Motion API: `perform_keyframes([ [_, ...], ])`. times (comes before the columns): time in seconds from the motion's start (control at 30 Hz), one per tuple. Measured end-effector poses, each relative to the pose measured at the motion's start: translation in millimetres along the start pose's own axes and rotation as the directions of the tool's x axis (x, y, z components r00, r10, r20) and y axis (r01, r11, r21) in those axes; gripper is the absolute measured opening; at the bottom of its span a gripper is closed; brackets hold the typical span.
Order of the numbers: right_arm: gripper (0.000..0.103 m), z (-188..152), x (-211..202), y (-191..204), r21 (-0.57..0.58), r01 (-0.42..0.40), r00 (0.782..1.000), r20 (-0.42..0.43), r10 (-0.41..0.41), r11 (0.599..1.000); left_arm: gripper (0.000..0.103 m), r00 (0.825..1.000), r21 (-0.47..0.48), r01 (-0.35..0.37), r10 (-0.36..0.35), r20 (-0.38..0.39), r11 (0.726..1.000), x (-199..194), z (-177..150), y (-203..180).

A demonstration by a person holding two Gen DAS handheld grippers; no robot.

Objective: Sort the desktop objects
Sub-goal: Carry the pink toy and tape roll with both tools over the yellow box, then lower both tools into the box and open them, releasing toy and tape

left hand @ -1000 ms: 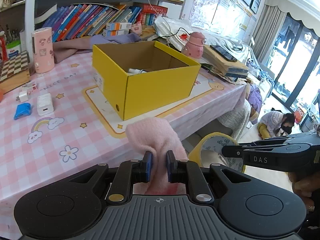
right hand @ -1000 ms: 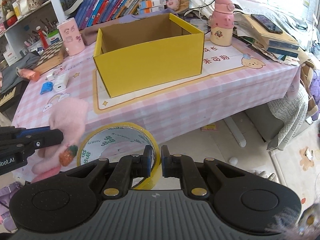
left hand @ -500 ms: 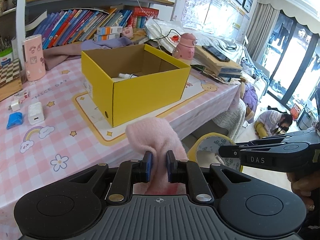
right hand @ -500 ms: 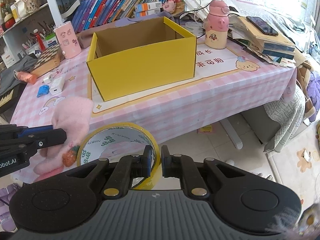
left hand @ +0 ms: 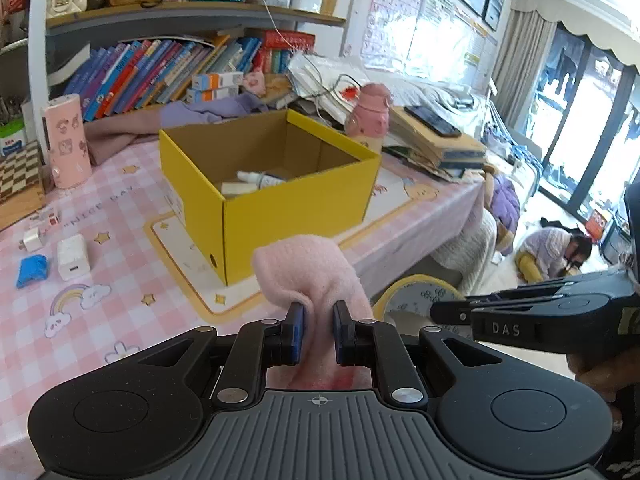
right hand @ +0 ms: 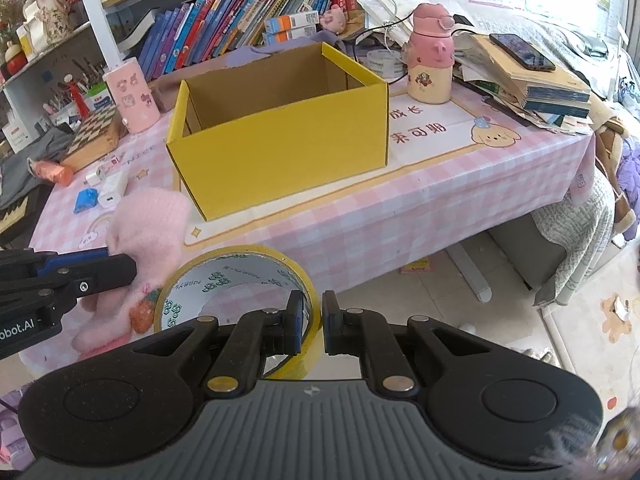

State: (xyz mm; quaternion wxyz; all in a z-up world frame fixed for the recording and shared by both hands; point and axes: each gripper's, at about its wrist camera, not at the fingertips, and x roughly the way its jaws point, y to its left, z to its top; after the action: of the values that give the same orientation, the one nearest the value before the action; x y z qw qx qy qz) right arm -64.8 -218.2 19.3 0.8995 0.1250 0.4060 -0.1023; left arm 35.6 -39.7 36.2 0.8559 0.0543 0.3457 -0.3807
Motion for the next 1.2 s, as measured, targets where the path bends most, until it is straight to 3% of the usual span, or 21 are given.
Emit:
perform_keyframes([
  [0.33,0.009,34.1,18.0,-1.7,-0.09,-0.045,0.997,0.054,0.05,0.995,0.014,0.995,0.006,-0.074,0.074,0.073,0.997,16.1,31.1,-2.2],
  [0.77,0.009,155.1,57.8,-17.7,-0.264,-0.119,0.964,0.199,0.175,0.957,0.014,0.951,-0.061,-0.241,0.248,0.183,0.969,60.2,101.3,5.8],
  [1.0,0.009,202.2,98.5,-20.5,-0.376,-0.13,0.956,0.196,0.216,0.918,0.014,0.938,-0.051,-0.314,0.318,0.141,0.948,101.8,118.7,9.1],
  [1.2,0.009,215.0,145.1,-18.3,-0.464,-0.139,0.969,0.118,0.217,0.875,0.014,0.927,-0.018,-0.369,0.37,0.062,0.929,136.8,122.0,13.0],
])
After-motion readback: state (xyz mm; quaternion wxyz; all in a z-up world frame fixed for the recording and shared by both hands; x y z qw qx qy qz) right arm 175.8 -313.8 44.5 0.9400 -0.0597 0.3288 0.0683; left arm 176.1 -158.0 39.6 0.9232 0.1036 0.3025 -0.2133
